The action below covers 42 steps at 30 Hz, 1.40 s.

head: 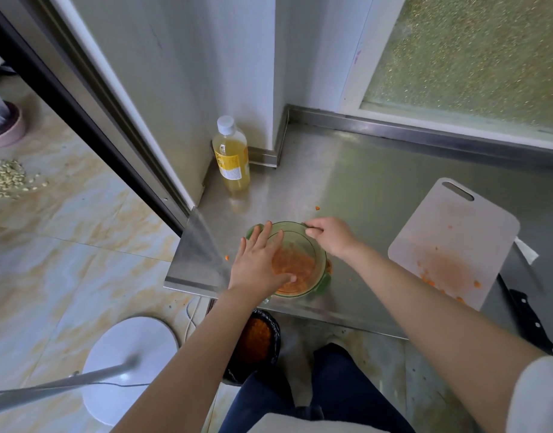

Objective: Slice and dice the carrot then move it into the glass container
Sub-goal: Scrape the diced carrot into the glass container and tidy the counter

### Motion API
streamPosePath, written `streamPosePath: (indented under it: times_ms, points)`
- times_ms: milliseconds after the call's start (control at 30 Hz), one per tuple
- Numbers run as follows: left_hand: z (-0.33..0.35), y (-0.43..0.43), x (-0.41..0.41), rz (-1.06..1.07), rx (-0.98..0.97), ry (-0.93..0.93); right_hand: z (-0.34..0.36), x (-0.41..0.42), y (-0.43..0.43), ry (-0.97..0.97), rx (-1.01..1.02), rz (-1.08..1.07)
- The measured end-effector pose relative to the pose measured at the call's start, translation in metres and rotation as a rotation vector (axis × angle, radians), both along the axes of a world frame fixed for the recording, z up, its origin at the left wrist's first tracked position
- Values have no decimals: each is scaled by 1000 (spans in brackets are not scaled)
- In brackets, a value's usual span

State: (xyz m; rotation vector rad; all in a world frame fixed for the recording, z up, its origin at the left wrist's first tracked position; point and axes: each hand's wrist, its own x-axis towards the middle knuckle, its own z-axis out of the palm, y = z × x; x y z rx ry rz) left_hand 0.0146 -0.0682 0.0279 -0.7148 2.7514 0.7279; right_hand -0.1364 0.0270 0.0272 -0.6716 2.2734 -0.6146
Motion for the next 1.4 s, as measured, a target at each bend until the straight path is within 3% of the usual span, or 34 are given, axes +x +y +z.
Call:
streamPosePath:
  times_ms: [333,533,767,1000,1400]
  points:
    - [-1,0,1,20,25,14,-6,5,5,59,-40,34]
    - [-1,0,2,19,33,17,2,20,45,251,-84,378]
    - [0,0,1,14,4,2,18,23,67,321,156,728]
    - [-1,0,-1,19,36,15,11,35,58,542,280,761]
    - [-2,2,-4,26,34,5,2,35,57,586,368,787]
